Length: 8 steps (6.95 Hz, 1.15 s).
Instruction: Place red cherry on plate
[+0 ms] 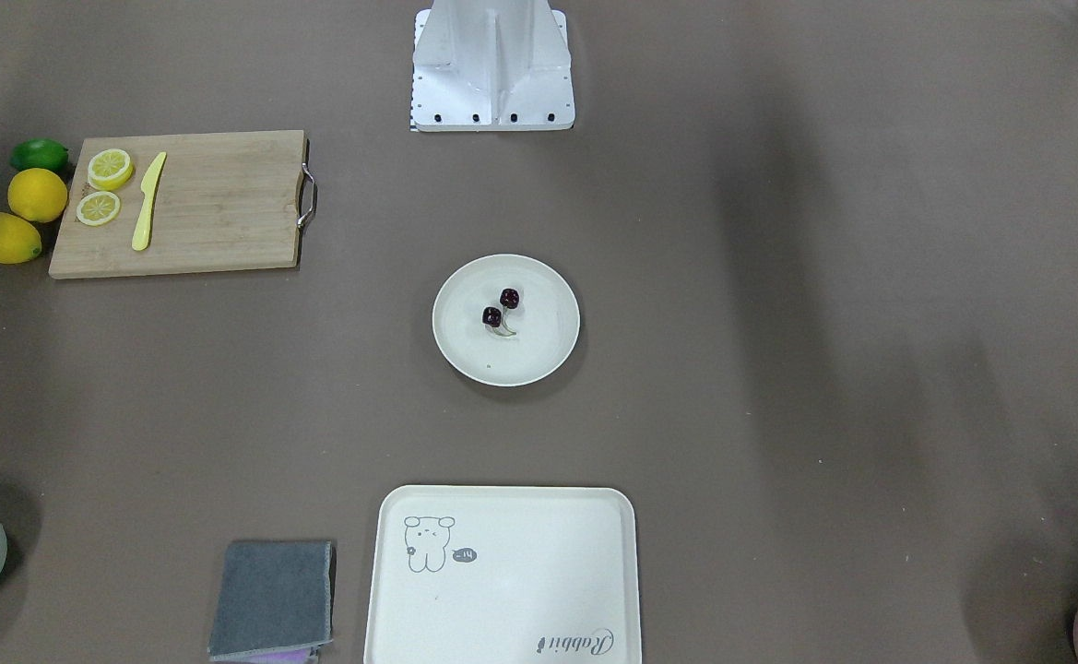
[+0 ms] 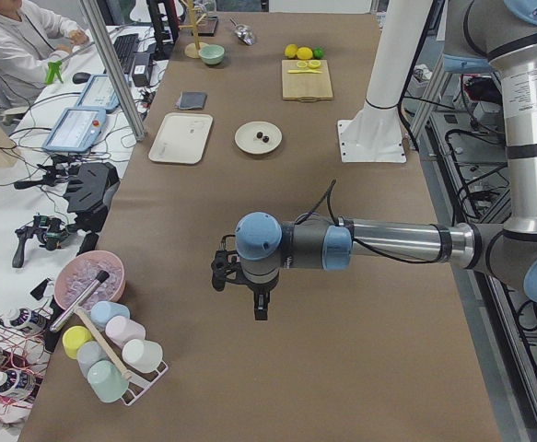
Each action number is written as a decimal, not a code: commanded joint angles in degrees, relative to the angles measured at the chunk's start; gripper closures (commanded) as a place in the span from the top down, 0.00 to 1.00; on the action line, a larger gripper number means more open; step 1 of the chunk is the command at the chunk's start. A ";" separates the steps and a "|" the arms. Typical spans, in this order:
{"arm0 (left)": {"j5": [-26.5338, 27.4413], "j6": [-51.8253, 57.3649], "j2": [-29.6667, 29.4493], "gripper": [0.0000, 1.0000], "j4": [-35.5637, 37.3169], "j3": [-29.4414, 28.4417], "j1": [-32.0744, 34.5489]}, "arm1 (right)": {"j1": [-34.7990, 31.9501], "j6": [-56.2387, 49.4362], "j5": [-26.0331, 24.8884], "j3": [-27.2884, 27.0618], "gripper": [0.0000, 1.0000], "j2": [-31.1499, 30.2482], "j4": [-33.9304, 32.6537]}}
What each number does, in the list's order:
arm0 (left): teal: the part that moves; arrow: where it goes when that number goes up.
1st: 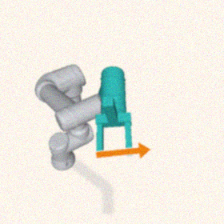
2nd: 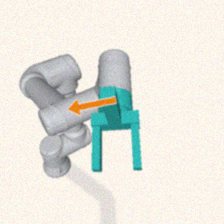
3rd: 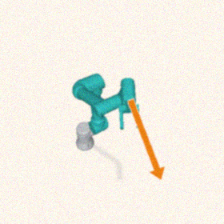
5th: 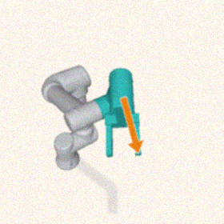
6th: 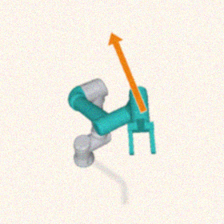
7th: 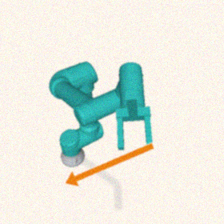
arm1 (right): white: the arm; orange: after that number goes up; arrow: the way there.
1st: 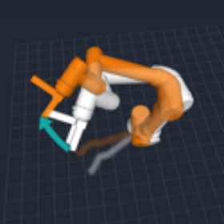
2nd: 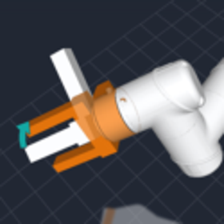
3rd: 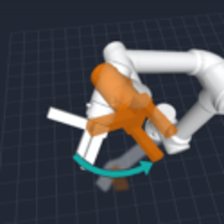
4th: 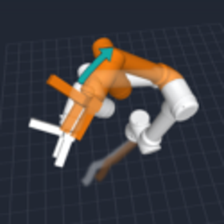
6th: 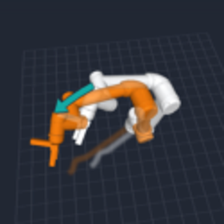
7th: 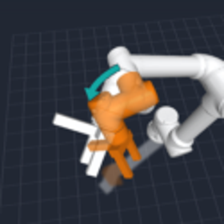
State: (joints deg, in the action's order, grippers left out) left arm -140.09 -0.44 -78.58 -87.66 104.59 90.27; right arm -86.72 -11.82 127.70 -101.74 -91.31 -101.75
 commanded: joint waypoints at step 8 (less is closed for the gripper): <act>0.00 0.09 0.09 0.98 -0.14 0.08 0.08 | -5.91 -2.25 -0.34 4.53 1.00 -6.15 5.87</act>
State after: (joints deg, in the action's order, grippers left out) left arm -140.10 -0.35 -78.52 -87.80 104.67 90.35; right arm -92.03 -13.99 127.72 -97.06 -96.62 -95.93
